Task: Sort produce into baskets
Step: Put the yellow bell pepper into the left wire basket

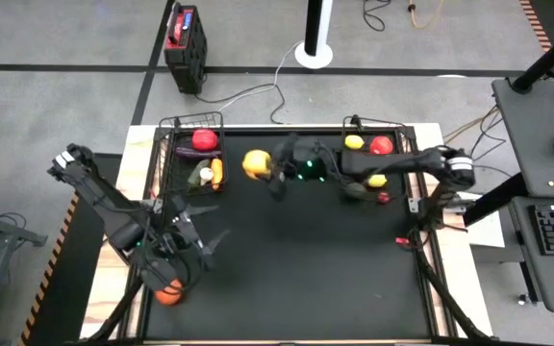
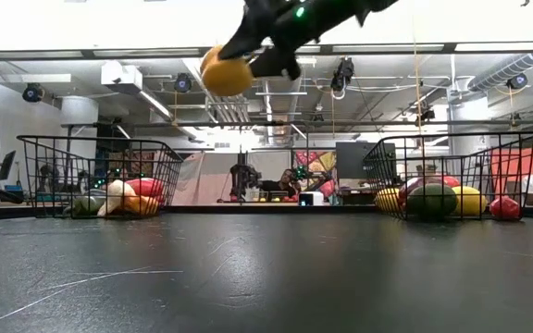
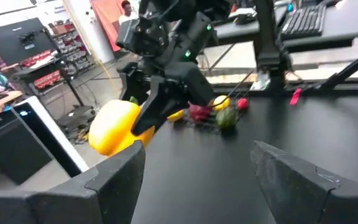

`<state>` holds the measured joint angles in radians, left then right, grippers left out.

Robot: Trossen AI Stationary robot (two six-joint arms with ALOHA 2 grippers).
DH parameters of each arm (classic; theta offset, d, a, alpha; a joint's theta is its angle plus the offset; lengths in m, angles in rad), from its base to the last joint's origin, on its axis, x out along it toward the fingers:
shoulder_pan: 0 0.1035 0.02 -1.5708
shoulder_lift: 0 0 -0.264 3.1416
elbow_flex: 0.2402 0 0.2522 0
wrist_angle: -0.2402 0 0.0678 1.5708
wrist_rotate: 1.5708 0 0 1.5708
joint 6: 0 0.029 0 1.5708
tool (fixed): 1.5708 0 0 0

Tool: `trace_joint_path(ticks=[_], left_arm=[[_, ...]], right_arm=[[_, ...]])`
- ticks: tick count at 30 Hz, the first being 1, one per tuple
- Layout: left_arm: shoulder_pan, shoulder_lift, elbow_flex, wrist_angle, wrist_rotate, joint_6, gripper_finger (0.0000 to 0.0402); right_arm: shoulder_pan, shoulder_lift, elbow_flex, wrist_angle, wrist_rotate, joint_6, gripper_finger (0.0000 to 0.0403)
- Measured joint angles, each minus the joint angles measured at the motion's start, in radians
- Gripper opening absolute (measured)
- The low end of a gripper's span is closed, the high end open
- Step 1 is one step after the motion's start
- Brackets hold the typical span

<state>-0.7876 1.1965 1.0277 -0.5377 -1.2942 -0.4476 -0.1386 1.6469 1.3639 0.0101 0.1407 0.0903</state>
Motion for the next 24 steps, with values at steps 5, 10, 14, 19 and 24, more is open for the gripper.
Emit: trace_joint_path(ticks=[5, 10, 14, 19, 24], left_arm=[[0.0, -0.055, -0.008, -0.153, -0.006, -0.085, 0.0274], [0.0, -0.089, -0.008, -0.186, -0.055, -0.132, 0.0274], [0.0, -0.111, -0.008, -0.186, -0.058, -0.143, 0.0274], [0.0, -0.131, -0.008, -0.186, -0.058, -0.168, 0.0274], [0.0, -0.145, -0.009, -0.183, -0.058, -0.169, 0.0274]], right_arm=[[-0.069, 0.125, 0.069, 0.137, -0.129, -0.097, 0.0306], [-0.102, 0.279, 0.21, 0.152, -0.21, -0.168, 0.0306], [-0.109, 0.388, 0.315, 0.186, -0.252, -0.217, 0.0306], [-0.118, 0.502, 0.419, 0.213, -0.323, -0.253, 0.0306], [-0.121, 0.586, 0.505, 0.213, -0.333, -0.284, 0.0306]])
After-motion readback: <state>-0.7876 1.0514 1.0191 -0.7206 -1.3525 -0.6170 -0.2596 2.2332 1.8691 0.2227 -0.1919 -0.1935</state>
